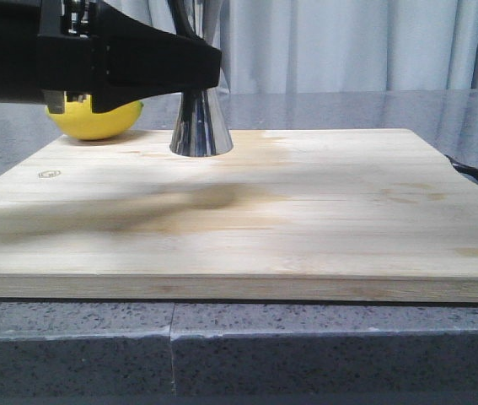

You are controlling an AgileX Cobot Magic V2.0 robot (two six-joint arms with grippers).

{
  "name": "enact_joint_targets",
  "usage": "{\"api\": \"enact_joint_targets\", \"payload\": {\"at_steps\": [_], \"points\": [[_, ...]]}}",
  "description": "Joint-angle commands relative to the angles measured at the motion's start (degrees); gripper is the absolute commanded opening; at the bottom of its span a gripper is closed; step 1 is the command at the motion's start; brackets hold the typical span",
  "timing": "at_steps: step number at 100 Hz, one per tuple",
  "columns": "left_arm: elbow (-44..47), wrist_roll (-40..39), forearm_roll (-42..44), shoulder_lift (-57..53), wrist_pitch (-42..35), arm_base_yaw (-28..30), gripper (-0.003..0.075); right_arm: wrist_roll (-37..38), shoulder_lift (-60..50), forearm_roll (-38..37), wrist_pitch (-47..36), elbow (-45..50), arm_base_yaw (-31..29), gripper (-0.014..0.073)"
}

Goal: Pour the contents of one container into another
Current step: 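Tilt the beaker with the right gripper, pouring liquid into the jigger, then tilt the beaker upright with the right gripper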

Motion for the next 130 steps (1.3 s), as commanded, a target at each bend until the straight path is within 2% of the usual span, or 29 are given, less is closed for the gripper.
{"api": "enact_joint_targets", "payload": {"at_steps": [1, 17, 53, 86, 105, 130], "points": [[-1.69, -0.42, -2.91, -2.14, -4.42, 0.28, -0.0019, -0.13, -1.10, -1.08, -1.59, -2.03, -0.08, 0.0123], [-1.69, -0.42, -2.91, -2.14, -4.52, 0.28, -0.0019, 2.42, -1.10, 3.40, -1.59, -2.03, -0.08, 0.0123], [-1.69, -0.42, -2.91, -2.14, -4.84, 0.28, -0.0019, 3.20, -1.10, 21.77, -0.10, -2.03, -0.08, 0.0123], [-1.69, -0.42, -2.60, -2.14, -4.84, 0.28, -0.0019, 14.39, -1.10, 22.75, -0.32, -2.03, -0.81, 0.0123], [-1.69, -0.42, -2.60, -2.14, -4.84, 0.28, -0.0019, 22.18, -1.10, 22.89, -2.06, -2.03, -6.39, 0.0123], [-1.69, -0.42, -2.56, -2.14, -4.84, 0.28, -0.0019, 34.91, -0.97, 23.65, -12.63, -1.95, -17.79, 0.0123]]}}
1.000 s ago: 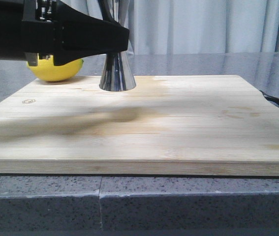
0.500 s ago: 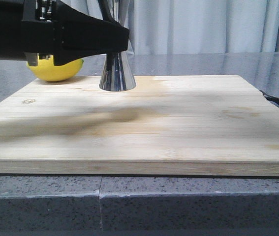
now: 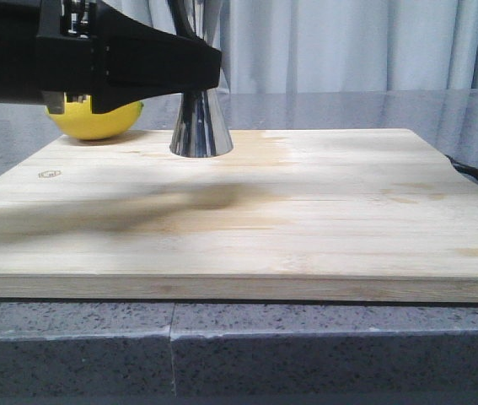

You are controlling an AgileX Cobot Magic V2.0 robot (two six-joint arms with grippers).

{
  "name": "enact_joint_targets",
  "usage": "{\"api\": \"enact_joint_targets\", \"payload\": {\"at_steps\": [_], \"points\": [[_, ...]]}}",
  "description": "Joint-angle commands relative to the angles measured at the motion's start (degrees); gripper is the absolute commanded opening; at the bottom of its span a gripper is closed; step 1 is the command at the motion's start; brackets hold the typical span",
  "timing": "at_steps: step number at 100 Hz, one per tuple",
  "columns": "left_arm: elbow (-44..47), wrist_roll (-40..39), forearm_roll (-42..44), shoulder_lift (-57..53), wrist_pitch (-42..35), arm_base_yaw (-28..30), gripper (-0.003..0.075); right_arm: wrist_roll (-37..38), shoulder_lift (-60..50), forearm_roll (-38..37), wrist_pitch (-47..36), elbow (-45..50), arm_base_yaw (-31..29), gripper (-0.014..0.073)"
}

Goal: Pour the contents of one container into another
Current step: 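Tilt the beaker upright with the right gripper, then lower the beaker onto the board with the right gripper and release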

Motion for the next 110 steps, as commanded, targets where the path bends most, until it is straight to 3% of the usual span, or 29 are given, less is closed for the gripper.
{"api": "enact_joint_targets", "payload": {"at_steps": [1, 15, 31, 64, 90, 110], "points": [[-1.69, -0.42, -2.74, -2.14, -4.75, 0.28, -0.0019, 5.41, -0.97, -0.15, -7.47, -1.91, -3.63, 0.0123], [-1.69, -0.42, -2.74, -2.14, -4.75, 0.28, -0.0019, 12.79, -0.22, 0.26, -16.21, 0.88, -9.75, 0.0123], [-1.69, -0.42, -2.40, -2.14, -4.75, 0.28, -0.0019, 14.82, 1.83, 0.26, -21.48, 7.06, -13.28, 0.0123], [-1.69, -0.42, -2.06, -2.14, -4.75, 0.28, -0.0019, 14.82, 6.18, 1.33, -35.64, 18.06, -17.58, 0.0123], [-1.69, -0.42, -2.06, -2.14, -4.75, 0.28, -0.0019, 14.40, 13.81, 1.20, -48.66, 19.36, -22.37, 0.0123], [-1.69, -0.42, -2.06, -2.14, -4.75, 0.28, -0.0019, 11.29, 18.68, 1.20, -52.02, 19.36, -22.88, 0.0123]]}}
